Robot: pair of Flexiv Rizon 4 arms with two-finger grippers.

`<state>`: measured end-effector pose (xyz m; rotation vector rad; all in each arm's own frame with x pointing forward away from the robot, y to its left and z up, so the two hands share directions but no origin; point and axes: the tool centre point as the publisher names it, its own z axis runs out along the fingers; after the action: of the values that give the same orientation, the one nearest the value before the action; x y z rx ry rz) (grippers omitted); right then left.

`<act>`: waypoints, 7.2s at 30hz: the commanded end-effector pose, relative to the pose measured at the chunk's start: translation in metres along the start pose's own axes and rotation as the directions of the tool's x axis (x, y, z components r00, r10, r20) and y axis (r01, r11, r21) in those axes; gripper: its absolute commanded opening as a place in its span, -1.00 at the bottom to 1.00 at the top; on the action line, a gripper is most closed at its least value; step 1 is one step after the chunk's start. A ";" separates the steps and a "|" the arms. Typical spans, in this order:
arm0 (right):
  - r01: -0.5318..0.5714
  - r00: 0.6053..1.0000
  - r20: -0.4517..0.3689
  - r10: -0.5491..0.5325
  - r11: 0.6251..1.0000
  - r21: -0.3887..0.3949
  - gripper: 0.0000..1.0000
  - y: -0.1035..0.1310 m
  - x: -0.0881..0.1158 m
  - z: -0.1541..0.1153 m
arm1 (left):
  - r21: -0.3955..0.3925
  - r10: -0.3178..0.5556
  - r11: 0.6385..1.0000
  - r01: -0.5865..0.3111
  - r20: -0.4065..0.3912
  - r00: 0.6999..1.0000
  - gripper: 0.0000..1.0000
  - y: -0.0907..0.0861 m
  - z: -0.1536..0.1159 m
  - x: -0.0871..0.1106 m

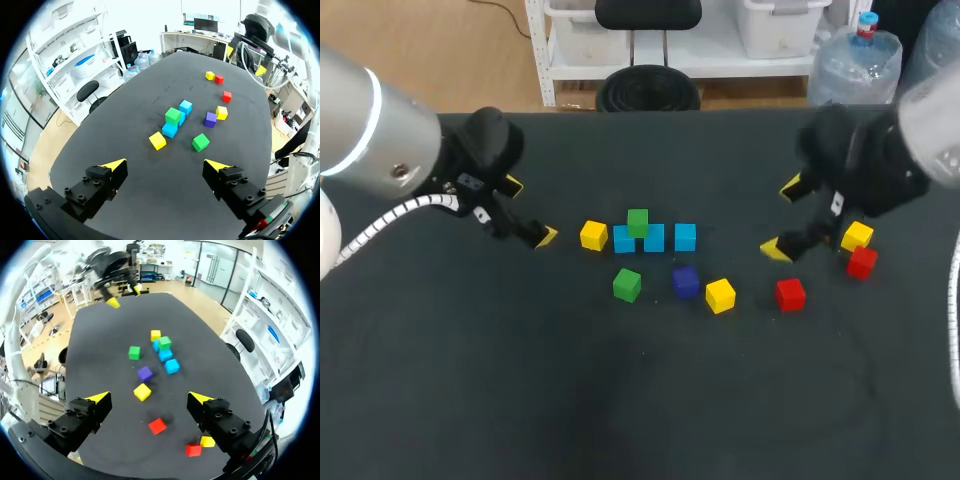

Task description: Place the blue cubes, place green cubes on the blue cubes, place the yellow cubes on the green cubes, then place the red cubes on the yellow cubes, and place purple cube on the red cubes.

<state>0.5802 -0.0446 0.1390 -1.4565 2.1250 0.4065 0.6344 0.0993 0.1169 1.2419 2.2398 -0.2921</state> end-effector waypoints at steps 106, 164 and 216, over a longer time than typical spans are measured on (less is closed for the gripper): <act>-0.065 0.997 -0.040 0.065 0.998 0.025 1.00 0.041 -0.061 0.213 | 0.003 0.002 1.000 -0.002 0.004 1.000 1.00 0.001 -0.001 0.001; -0.028 1.000 -0.005 0.028 0.999 -0.016 -1.00 0.019 -0.047 0.136 | 0.003 0.002 1.000 -0.002 0.004 1.000 1.00 0.001 -0.001 0.001; 0.334 0.942 0.132 -0.308 0.846 -0.415 -1.00 -0.065 -0.039 0.116 | 0.003 0.002 1.000 -0.002 0.004 1.000 1.00 0.001 -0.001 0.001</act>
<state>0.6724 0.0160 0.0734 -1.7890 1.7678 0.5169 0.6343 0.0993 0.1171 1.2418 2.2401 -0.2920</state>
